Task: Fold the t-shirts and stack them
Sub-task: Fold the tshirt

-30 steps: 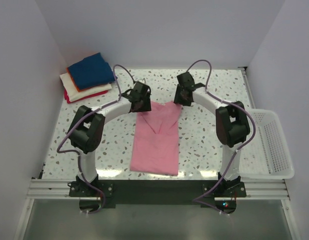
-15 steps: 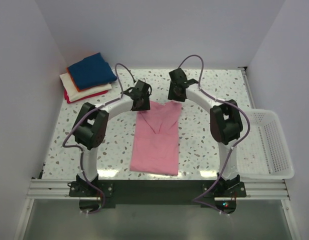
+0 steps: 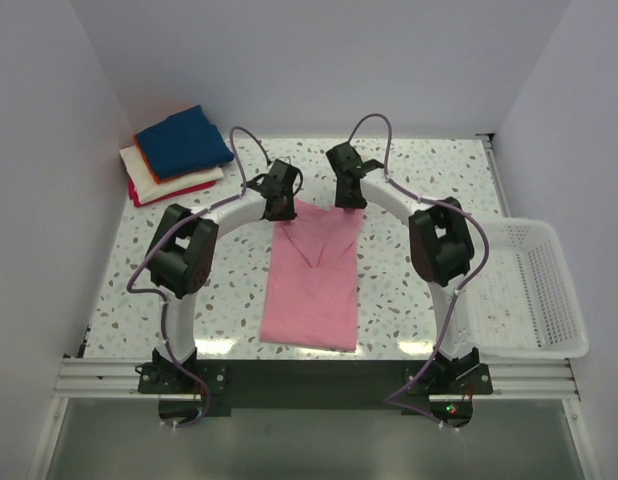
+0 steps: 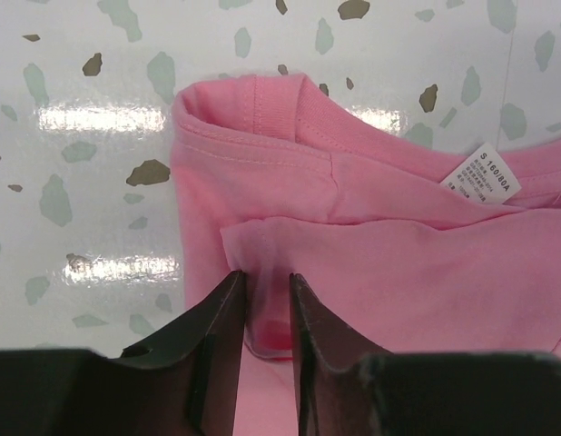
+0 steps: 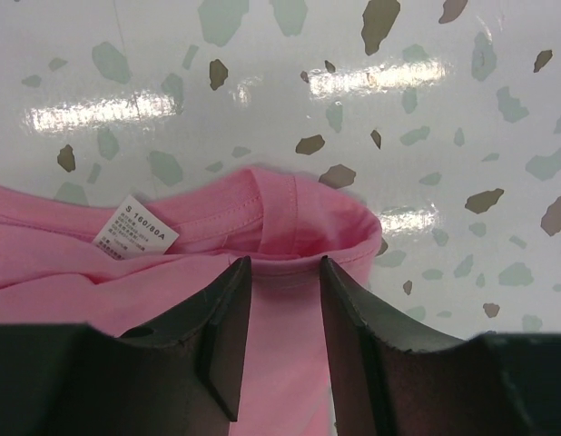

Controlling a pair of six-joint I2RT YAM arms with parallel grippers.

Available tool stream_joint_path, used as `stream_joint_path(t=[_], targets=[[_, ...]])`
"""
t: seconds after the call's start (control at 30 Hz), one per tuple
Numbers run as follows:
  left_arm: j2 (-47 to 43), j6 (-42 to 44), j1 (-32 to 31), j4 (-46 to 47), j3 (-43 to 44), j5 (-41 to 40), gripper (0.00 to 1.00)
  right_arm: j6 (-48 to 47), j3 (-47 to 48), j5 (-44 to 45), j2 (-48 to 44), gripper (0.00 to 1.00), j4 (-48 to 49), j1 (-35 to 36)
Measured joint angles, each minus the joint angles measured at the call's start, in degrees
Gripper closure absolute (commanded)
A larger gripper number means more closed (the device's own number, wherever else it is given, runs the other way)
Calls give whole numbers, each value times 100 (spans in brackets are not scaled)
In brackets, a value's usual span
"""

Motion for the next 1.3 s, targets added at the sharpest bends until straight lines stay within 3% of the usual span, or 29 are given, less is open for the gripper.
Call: stream_joint_path(t=[0.27, 0.37, 0.7, 1.13, 1.3], targets=[[-2, 4, 22, 118, -15, 164, 84, -48, 31, 76, 94, 94, -59, 24], [-33, 4, 26, 210, -87, 236, 89, -57, 39, 87, 107, 100, -120, 24], [-579, -2, 33, 343, -402, 295, 99, -57, 90, 85, 101, 100, -136, 24], [-1416, -46, 129, 516, -1187, 267, 100, -63, 70, 48, -2, 72, -127, 39], [-1609, -63, 140, 577, -1445, 240, 100, -66, 31, 46, -98, 70, -118, 48]])
